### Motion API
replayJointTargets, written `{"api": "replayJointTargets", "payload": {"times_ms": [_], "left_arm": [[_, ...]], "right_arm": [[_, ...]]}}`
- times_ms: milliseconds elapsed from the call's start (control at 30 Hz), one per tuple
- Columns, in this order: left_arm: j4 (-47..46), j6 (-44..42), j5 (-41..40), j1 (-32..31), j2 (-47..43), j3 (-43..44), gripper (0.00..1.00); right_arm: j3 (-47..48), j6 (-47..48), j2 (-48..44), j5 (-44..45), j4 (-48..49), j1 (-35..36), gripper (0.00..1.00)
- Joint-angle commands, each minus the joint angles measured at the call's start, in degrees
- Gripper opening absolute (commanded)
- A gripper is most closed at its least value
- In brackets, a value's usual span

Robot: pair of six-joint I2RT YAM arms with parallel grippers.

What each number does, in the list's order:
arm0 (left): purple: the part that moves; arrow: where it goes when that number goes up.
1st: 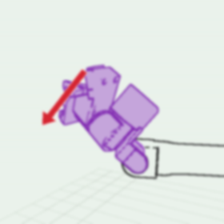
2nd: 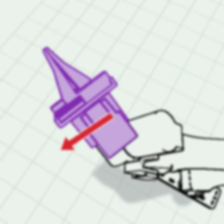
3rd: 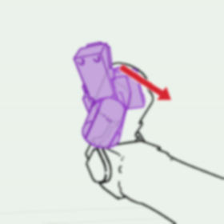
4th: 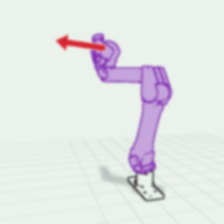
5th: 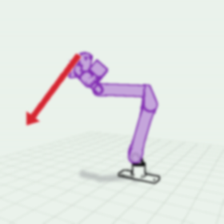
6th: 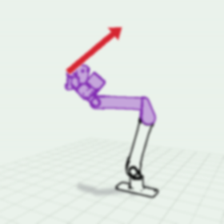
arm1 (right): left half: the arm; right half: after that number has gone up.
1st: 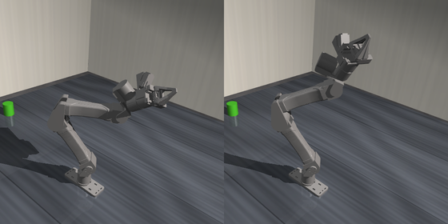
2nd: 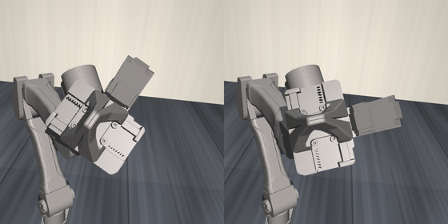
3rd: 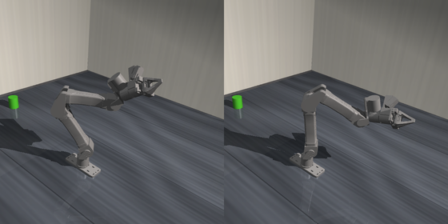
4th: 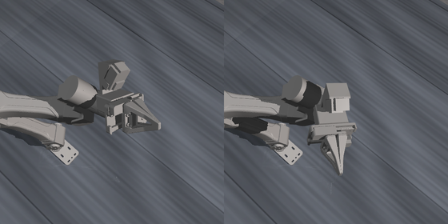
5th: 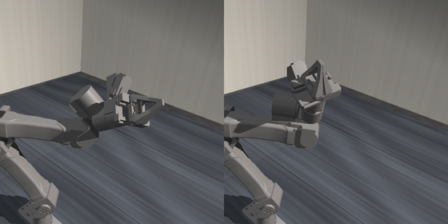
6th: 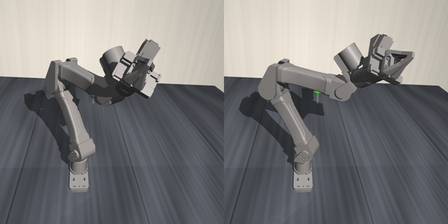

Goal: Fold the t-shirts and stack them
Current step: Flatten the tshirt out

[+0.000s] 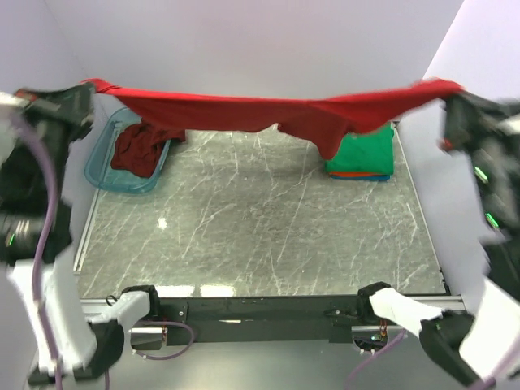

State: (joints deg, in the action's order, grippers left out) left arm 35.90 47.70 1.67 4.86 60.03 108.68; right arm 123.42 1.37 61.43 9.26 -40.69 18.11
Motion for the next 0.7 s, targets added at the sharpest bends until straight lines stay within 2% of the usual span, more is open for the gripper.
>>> {"api": "replayJointTargets", "payload": {"times_ms": [0, 233, 333, 500, 667], "left_arm": [[0.4, -0.6, -1.5, 0.3, -3.5, 3.6, 0.00], [4.2, -0.5, -1.5, 0.2, -8.2, 10.3, 0.00], [4.3, -0.6, -1.5, 0.3, -9.5, 11.9, 0.00], [4.0, -1.2, -3.1, 0.2, -8.4, 10.5, 0.00], [-0.5, -1.4, -4.4, 0.3, -4.1, 1.5, 0.00]], "right_arm": [[1.6, -1.0, -4.5, -2.9, 1.2, -0.4, 0.00], [2.7, -3.7, -12.7, -11.5, -0.1, -0.4, 0.00], [4.0, -3.0, -13.4, -11.4, -0.8, -0.4, 0.00], [1.6, 0.5, -12.0, -4.8, 0.7, -0.4, 0.00], [-2.5, 4.0, -5.7, 3.4, 4.1, -0.4, 0.00]]}}
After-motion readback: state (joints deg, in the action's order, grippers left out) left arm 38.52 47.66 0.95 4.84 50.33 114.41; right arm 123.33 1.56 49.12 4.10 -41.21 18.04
